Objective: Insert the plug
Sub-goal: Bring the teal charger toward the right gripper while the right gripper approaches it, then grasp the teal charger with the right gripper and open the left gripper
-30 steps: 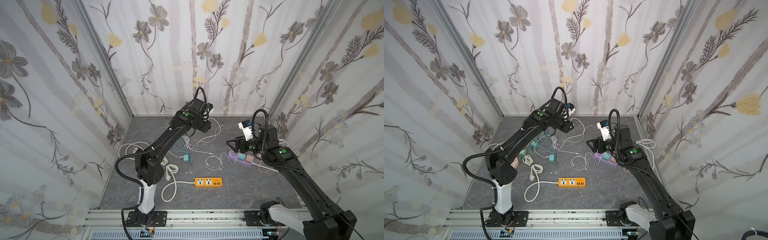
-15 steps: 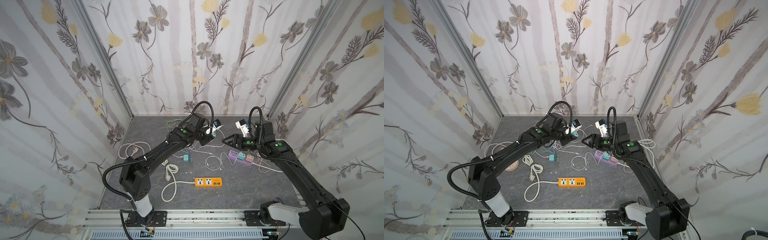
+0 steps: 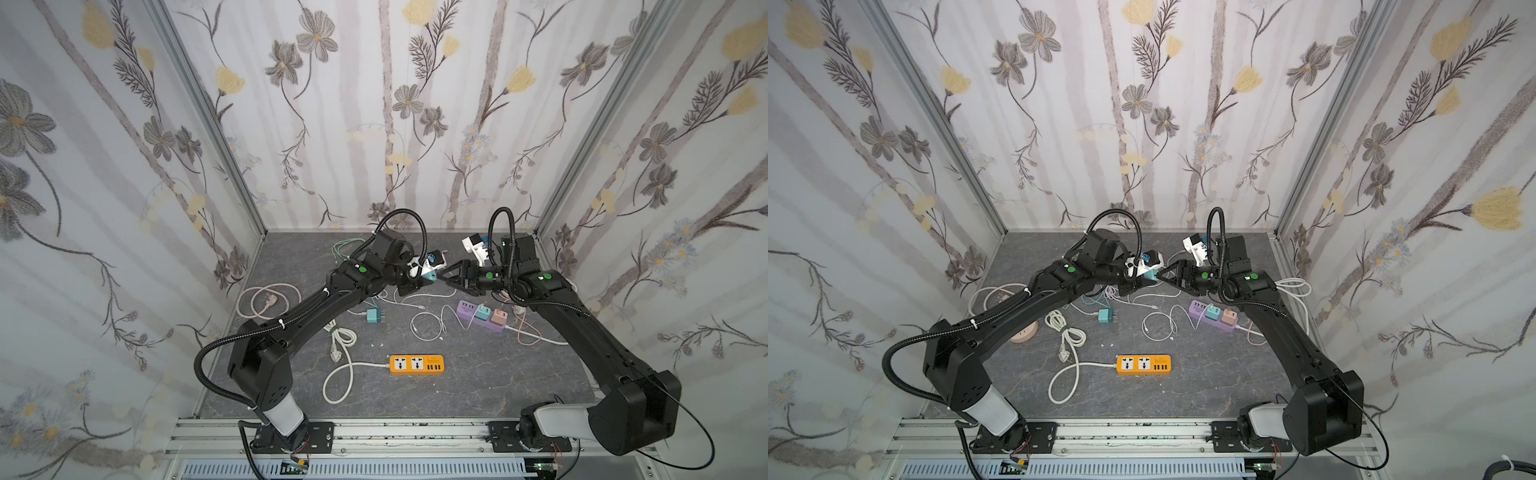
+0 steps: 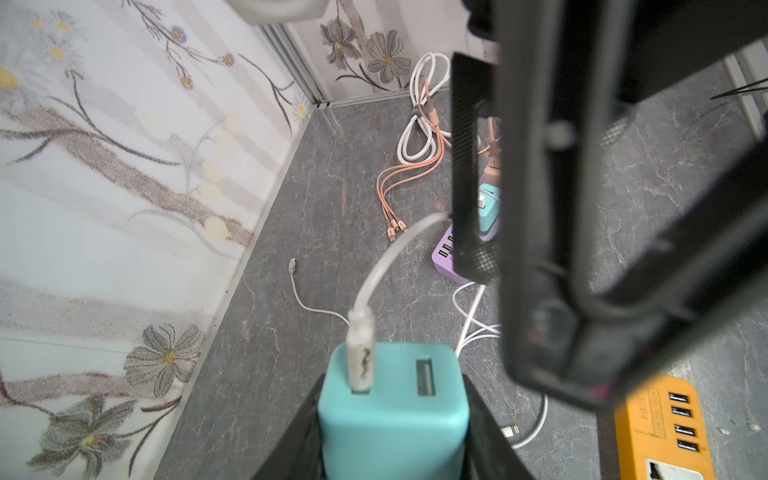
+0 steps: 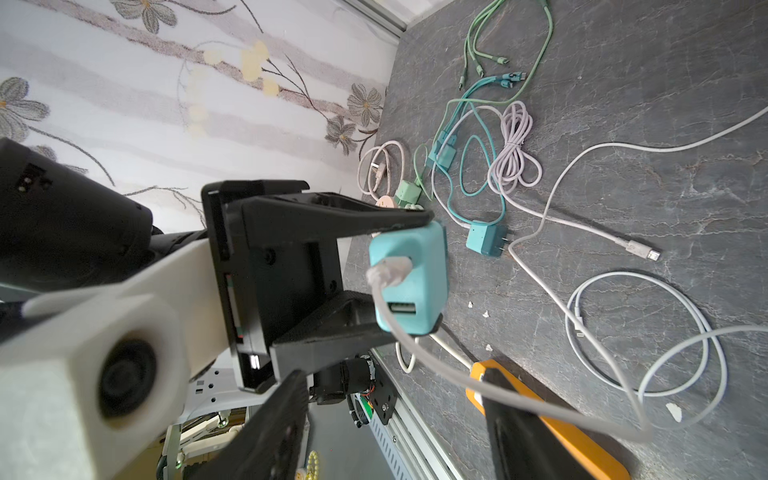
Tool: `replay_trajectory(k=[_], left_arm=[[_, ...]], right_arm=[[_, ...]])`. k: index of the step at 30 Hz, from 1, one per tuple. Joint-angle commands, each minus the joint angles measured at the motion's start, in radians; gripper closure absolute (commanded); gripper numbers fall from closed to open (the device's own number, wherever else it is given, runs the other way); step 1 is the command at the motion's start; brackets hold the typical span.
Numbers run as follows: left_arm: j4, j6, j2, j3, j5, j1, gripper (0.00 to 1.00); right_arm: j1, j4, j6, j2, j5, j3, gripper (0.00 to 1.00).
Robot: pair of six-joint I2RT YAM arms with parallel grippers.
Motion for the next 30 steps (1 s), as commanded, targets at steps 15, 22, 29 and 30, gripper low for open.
replay_trajectory(k=[15, 22, 29, 30], left_arm=[[0.023, 0.097, 0.017, 0.014, -0.002, -0.007, 0.83], [0.060, 0.092, 0.011, 0.007, -0.029, -0.013, 0.83], [0.047, 0.133, 0.011, 0.002, -0.068, -0.035, 0.83], [0.038, 0.142, 0.014, 0.004, -0.079, -0.038, 0.83]], right_arm=[[0.049, -0.031, -0.114, 0.079, 0.117, 0.085, 0.38], [0.092, -0.135, -0.180, 0.153, 0.193, 0.154, 0.42], [0.127, -0.194, -0.206, 0.218, 0.240, 0.230, 0.57], [0.128, -0.195, -0.208, 0.221, 0.241, 0.235, 0.58]])
